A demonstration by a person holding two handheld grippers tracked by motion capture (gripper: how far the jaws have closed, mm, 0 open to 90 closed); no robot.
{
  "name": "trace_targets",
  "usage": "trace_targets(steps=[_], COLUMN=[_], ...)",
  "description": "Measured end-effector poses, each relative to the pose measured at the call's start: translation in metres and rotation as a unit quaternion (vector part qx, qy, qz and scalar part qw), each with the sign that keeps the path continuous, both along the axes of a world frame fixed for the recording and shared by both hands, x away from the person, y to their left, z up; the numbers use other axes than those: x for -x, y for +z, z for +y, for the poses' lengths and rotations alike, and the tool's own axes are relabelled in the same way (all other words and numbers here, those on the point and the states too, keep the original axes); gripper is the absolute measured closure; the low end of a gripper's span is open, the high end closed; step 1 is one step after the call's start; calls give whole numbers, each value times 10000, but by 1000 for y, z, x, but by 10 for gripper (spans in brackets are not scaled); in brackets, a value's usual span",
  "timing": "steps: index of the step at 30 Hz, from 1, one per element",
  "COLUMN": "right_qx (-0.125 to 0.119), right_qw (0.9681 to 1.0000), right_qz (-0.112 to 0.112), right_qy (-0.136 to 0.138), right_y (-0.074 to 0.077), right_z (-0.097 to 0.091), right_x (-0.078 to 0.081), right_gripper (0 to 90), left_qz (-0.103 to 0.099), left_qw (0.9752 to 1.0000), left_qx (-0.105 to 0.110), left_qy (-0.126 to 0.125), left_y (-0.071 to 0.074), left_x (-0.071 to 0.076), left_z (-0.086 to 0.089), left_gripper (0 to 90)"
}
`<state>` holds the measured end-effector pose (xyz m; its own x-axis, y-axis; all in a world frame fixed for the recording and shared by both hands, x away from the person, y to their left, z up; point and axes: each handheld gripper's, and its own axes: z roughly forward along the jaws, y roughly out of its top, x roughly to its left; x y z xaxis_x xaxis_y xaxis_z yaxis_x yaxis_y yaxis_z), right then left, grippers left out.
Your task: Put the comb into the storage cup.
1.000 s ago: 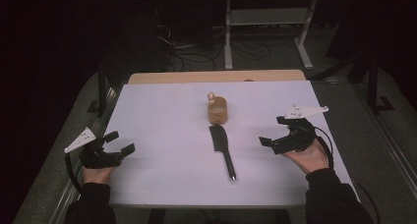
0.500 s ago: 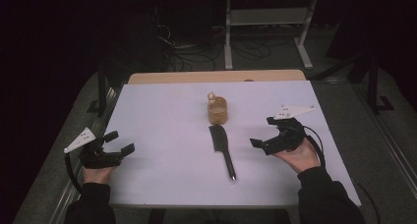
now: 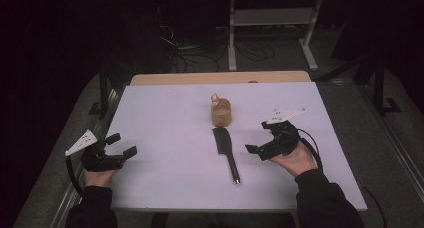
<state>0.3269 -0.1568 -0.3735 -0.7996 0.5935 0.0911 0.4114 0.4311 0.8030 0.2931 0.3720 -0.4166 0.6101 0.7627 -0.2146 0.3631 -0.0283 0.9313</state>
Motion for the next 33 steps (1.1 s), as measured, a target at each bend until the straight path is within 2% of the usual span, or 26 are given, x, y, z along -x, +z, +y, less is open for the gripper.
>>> trace_targets(steps=[7,19,33], right_qx=[63,35,122], right_qw=[9998,9992,9977], right_qz=[90,198,380], right_qy=[168,332,542], right_y=[-5,-13,-26], right_z=[14,26,45], right_x=[0,-1,-2], right_gripper=[0,0,0], left_qz=[7,-4,-8], left_qw=[10000,10000,10000], left_qx=[-23,-15,-11], left_qy=[-5,-10,-2], left_y=[0,0,0], left_x=[0,0,-1], left_z=[0,-1,0], left_gripper=[0,0,0])
